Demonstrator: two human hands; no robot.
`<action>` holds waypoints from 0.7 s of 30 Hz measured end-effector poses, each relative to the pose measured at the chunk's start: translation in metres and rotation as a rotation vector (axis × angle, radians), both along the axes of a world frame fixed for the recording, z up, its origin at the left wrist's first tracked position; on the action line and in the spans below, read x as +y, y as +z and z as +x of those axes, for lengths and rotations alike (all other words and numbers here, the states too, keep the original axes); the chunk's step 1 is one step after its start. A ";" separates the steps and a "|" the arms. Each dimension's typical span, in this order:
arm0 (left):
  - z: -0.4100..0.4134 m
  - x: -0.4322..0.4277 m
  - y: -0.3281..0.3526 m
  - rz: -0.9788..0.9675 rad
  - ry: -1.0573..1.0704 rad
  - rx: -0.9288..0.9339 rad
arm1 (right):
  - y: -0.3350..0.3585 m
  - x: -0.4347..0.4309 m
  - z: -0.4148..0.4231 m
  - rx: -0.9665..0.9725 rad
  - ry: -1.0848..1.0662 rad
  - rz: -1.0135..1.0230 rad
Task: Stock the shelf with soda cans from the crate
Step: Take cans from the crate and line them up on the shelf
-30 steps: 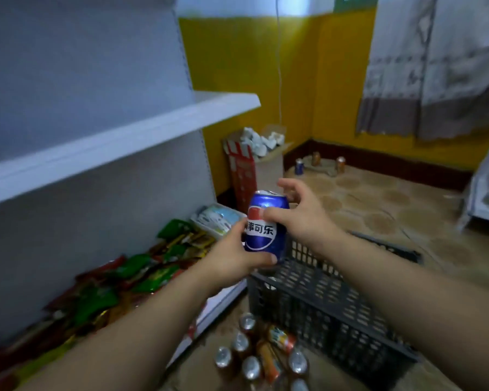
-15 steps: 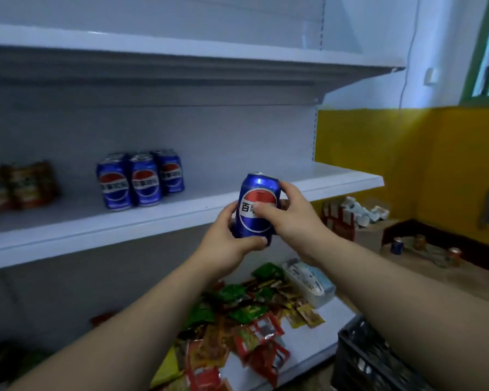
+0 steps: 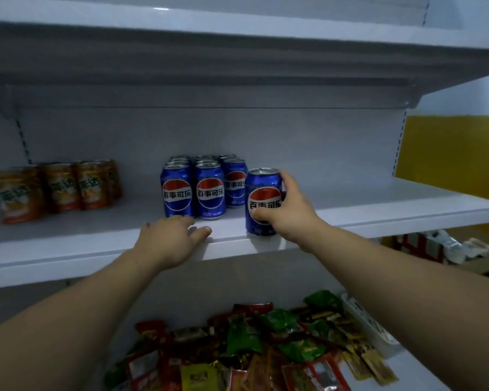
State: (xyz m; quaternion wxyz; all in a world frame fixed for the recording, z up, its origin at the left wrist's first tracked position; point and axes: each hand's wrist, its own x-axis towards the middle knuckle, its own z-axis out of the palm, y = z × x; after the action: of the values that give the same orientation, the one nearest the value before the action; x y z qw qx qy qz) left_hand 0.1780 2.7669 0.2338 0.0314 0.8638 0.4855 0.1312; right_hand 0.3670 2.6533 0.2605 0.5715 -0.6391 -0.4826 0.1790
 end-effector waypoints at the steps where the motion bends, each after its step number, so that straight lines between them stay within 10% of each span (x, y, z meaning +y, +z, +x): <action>1: 0.001 0.004 -0.004 -0.004 0.017 0.028 | -0.003 0.010 0.002 0.004 0.003 0.004; 21: 0.007 0.017 -0.027 0.162 0.057 0.051 | -0.028 0.096 0.018 -0.174 -0.122 -0.116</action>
State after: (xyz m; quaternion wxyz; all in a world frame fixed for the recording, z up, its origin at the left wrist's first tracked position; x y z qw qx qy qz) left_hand 0.1853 2.7842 0.2068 -0.0547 0.8525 0.4981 0.1490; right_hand 0.3850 2.7490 0.2322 0.4995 -0.7123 -0.4795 0.1152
